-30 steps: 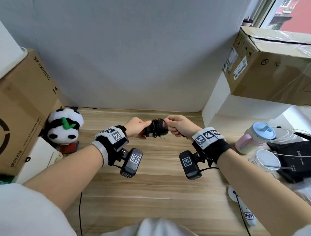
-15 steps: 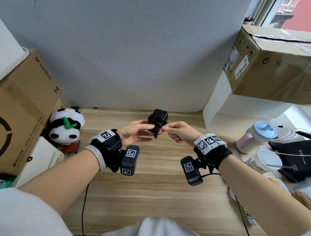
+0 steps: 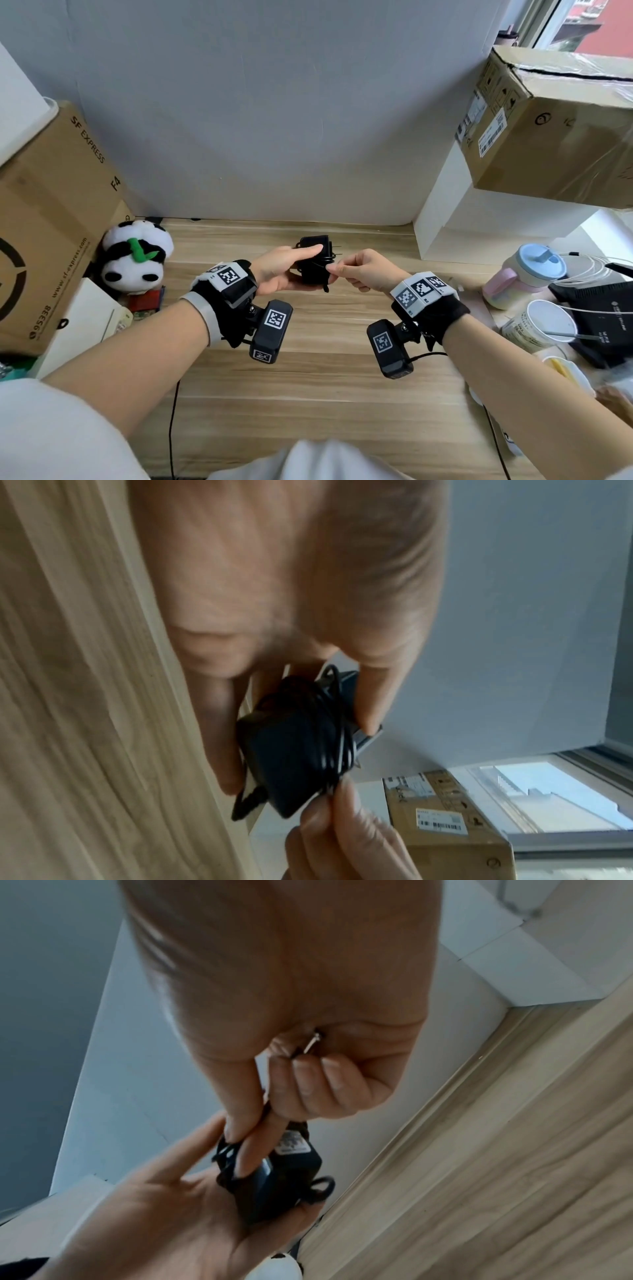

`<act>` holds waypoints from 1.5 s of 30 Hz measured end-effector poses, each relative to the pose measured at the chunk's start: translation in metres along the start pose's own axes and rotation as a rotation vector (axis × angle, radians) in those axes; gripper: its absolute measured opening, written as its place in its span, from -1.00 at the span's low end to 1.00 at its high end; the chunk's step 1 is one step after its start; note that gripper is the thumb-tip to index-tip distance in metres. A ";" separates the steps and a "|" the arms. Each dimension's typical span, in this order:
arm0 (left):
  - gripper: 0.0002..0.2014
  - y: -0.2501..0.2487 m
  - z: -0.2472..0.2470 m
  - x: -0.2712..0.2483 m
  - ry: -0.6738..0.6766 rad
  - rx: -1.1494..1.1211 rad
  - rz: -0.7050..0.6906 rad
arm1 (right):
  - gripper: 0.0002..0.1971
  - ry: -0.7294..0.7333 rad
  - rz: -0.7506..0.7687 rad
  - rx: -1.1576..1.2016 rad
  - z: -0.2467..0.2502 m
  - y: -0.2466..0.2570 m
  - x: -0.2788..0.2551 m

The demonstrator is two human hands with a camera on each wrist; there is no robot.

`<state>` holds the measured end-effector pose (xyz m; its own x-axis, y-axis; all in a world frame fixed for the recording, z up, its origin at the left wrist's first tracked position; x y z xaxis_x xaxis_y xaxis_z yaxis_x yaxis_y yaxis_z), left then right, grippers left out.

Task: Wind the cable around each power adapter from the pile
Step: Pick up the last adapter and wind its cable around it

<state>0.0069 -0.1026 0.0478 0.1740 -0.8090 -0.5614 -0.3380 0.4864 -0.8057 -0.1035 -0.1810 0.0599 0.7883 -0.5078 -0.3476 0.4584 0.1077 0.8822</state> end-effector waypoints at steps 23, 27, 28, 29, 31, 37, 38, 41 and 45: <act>-0.46 0.003 0.019 0.017 -0.331 -0.170 -0.202 | -0.92 -0.303 -0.216 0.743 0.004 -0.034 0.009; -0.57 0.004 0.017 0.019 -0.326 -0.159 -0.224 | -0.91 -0.322 -0.197 0.757 0.007 -0.033 0.009; -0.59 0.004 0.016 0.019 -0.323 -0.168 -0.220 | -0.91 -0.326 -0.182 0.790 0.007 -0.032 0.008; -0.62 0.005 0.017 0.020 -0.318 -0.177 -0.212 | -0.92 -0.325 -0.164 0.843 0.007 -0.030 0.008; -0.69 0.005 0.016 0.020 -0.300 -0.198 -0.189 | -0.92 -0.310 -0.131 0.984 0.006 -0.026 0.007; -0.67 0.008 0.014 0.020 -0.290 -0.267 -0.114 | -0.94 -0.354 -0.032 1.068 0.010 -0.020 0.007; -0.67 0.010 0.015 0.020 -0.295 -0.288 -0.096 | -0.91 -0.383 -0.015 1.009 0.011 -0.018 0.007; -0.66 0.017 0.018 0.021 -0.303 -0.331 -0.058 | -0.76 -0.438 -0.003 0.757 0.012 -0.011 0.005; -0.68 0.023 0.021 0.020 -0.323 -0.196 -0.049 | -0.66 -0.406 -0.005 0.425 0.006 -0.005 0.009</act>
<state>0.0219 -0.1010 0.0144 0.4663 -0.6686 -0.5793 -0.4875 0.3522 -0.7989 -0.1016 -0.1915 0.0541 0.5281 -0.8029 -0.2765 0.1909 -0.2050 0.9600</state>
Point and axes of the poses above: each hand's wrist, its own x-axis towards the middle knuckle, its own z-axis out of the back of the hand, y = z × x, the point moved 7 cm from there along x, towards the middle knuckle, and after that the axes turned 3 degrees about -y, right-handed, at the moved point
